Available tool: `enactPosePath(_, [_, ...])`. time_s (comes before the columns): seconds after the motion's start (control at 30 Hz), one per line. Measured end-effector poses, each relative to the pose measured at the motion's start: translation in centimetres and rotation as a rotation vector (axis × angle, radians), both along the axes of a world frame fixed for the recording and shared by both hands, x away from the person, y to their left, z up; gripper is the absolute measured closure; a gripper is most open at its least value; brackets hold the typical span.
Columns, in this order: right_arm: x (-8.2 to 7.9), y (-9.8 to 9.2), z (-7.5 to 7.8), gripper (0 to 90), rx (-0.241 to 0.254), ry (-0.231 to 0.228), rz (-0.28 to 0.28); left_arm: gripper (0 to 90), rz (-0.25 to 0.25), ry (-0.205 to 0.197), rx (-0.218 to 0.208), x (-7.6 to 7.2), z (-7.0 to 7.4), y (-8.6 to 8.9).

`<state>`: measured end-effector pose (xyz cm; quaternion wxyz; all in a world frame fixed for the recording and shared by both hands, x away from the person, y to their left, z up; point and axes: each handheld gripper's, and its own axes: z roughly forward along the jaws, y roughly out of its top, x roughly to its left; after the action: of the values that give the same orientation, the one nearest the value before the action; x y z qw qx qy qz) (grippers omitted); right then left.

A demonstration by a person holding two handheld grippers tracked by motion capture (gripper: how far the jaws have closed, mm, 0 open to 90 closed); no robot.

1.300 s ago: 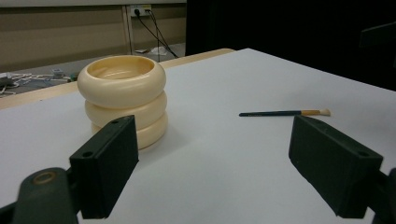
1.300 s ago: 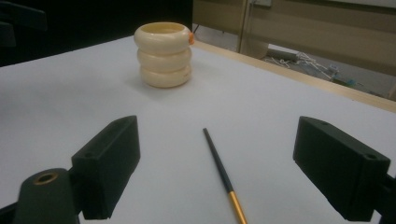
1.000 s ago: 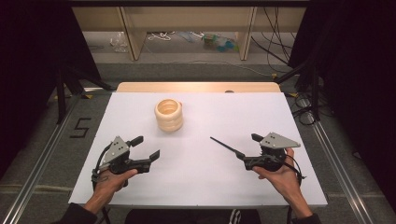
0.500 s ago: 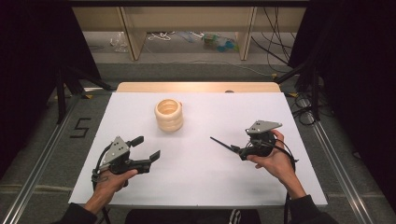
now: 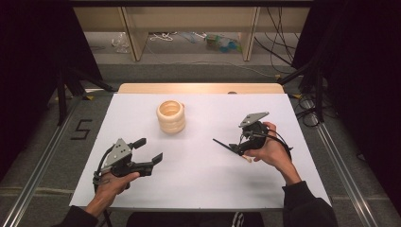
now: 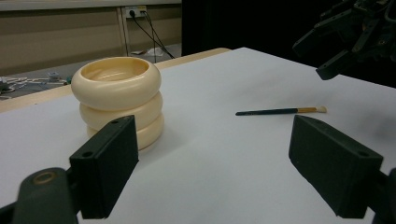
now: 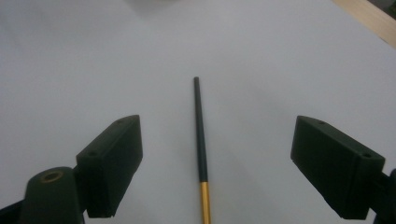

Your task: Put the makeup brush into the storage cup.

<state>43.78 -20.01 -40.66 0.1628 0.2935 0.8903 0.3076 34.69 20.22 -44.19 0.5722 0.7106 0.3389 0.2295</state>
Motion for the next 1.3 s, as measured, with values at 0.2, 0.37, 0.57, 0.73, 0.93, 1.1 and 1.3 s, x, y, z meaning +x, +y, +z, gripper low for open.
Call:
enactPosePath(0.2, [0.9, 0.8, -0.6, 19.2, -0.085, 0.050, 0.030, 15.6, -0.011, -0.010, 0.013, 0.0, 0.0, 0.0])
enactPosePath(0.37, [1.7, 1.2, -1.3, 21.2, -0.134, 0.102, 0.051, 15.7, -0.012, -0.011, 0.013, 0.0, 0.0, 0.0])
enactPosePath(0.57, [2.2, 1.7, -2.0, 23.5, -0.177, 0.131, 0.060, 15.6, -0.011, -0.011, 0.016, 0.0, 0.0, 0.0])
enactPosePath(0.73, [2.6, 1.8, -2.5, 26.6, -0.212, 0.160, 0.064, 15.7, -0.012, -0.010, 0.012, 0.0, 0.0, 0.0])
enactPosePath(0.93, [2.9, 1.9, -2.9, 28.8, -0.238, 0.193, 0.068, 15.7, -0.018, -0.011, 0.014, 0.0, 0.0, -0.1])
enactPosePath(1.1, [3.2, 2.2, -3.2, 31.6, -0.262, 0.211, 0.072, 15.6, -0.015, -0.007, 0.009, 0.0, 0.0, -0.1])
enactPosePath(1.3, [3.5, 2.4, -3.6, 33.4, -0.273, 0.234, 0.070, 15.7, -0.015, -0.008, 0.008, 0.0, 0.0, -0.1])
